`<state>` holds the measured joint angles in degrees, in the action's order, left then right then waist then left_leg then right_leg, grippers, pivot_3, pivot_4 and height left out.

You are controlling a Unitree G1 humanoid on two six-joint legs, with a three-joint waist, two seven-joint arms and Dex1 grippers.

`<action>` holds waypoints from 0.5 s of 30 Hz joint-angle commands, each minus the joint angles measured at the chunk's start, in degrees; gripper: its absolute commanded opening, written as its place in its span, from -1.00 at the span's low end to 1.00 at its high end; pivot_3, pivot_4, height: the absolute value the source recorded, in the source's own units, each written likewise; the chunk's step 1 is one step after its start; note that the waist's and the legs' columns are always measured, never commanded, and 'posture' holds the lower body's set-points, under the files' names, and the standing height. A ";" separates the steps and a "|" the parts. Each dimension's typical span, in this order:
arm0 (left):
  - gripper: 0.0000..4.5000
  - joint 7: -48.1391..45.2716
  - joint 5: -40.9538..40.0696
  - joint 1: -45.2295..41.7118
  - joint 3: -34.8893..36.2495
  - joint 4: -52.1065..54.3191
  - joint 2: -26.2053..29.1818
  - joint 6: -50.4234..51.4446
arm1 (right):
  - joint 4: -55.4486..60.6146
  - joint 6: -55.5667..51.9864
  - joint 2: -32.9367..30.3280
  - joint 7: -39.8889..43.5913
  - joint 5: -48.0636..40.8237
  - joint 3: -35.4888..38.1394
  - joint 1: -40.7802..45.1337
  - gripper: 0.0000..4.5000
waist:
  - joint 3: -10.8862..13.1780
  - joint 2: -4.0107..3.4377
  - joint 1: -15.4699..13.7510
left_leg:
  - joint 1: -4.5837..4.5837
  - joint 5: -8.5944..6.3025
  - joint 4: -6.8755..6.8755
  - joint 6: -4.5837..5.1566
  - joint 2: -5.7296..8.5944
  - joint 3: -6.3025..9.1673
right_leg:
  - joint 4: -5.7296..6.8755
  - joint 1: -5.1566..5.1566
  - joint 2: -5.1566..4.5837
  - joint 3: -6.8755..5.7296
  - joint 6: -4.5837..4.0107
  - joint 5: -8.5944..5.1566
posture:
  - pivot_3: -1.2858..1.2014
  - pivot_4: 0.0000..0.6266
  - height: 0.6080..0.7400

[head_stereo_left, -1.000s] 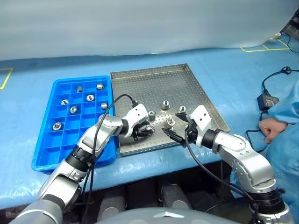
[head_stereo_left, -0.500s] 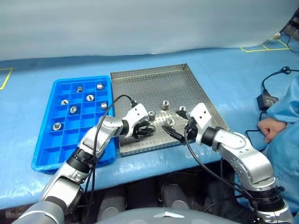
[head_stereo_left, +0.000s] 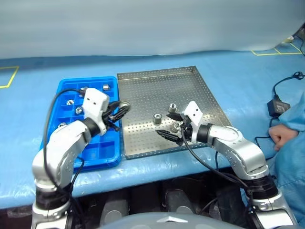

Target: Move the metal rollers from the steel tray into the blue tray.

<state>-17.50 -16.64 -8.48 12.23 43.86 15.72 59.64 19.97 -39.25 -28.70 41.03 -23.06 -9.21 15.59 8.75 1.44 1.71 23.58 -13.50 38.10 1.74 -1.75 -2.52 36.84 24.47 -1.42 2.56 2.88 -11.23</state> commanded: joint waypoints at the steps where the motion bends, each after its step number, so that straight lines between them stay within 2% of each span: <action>1: -0.42 14.15 7.69 3.12 5.79 6.28 -5.37 4.51 | -1.34 1.19 0.44 0.68 1.06 -1.58 1.64 1.00 | -0.01 0.07 -1.14 | -0.01 0.00 0.04 0.01 0.04 0.01 | 0.00 -0.03 -0.02 -0.01 0.03 0.02 | 0.13 -0.52 1.00; 7: -0.42 18.84 11.50 11.70 6.45 13.42 -6.97 9.81 | -3.38 1.04 -0.09 2.47 1.78 -3.13 3.70 1.00 | 0.07 0.23 -3.40 | 0.02 0.01 0.07 0.01 0.08 0.02 | 0.00 -0.01 -0.01 -0.06 0.00 0.02 | 0.17 -0.52 1.00; 15: -0.42 20.28 12.80 17.94 7.64 14.50 -9.76 10.79 | -4.65 0.25 -0.35 3.62 2.56 -3.80 5.13 1.00 | 0.08 0.29 -4.35 | 0.06 0.01 0.07 0.02 0.01 0.03 | -0.01 0.02 -0.07 -0.11 -0.04 -0.01 | 0.19 -0.52 1.00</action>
<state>2.46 -4.68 9.16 19.66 55.28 6.22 70.87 14.16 -39.31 -28.77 43.93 -20.48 -13.18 19.76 8.83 1.73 -2.64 23.66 -13.49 38.16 1.76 -1.75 -2.49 36.83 24.52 -1.50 2.45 2.83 -11.24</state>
